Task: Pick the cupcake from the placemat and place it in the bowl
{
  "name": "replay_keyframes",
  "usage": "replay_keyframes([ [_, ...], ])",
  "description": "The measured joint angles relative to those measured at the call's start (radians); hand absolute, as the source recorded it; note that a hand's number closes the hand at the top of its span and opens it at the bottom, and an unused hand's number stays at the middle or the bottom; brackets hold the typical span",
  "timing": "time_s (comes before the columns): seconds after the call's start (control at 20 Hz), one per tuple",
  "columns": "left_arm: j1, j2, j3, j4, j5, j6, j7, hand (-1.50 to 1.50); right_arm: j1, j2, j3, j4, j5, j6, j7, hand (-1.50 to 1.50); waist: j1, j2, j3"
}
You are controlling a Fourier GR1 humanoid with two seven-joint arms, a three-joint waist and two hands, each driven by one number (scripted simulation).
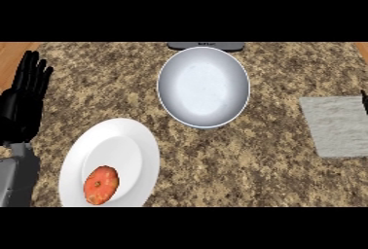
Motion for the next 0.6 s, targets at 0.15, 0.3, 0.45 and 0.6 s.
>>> replay_keyframes([
  [0.15, -0.003, 0.011, 0.006, -0.006, 0.003, -0.004, 0.016, 0.00, -0.046, -0.024, -0.031, -0.011, -0.037, 0.044, -0.071, 1.50, -0.011, -0.005, -0.001],
  [0.3, -0.005, 0.019, 0.013, -0.013, 0.005, -0.001, 0.033, 0.00, -0.097, -0.021, -0.056, -0.036, -0.080, 0.104, -0.086, 1.50, -0.022, -0.011, -0.002],
  [0.45, -0.003, 0.011, 0.010, -0.009, -0.002, 0.008, 0.033, 0.00, -0.156, -0.001, -0.078, -0.053, -0.127, 0.175, -0.064, 1.50, -0.028, -0.014, -0.003],
  [0.6, 0.002, 0.005, 0.010, 0.004, -0.011, 0.016, 0.021, 0.00, -0.210, 0.027, -0.096, -0.070, -0.180, 0.254, -0.019, 1.50, -0.037, -0.017, -0.004],
])
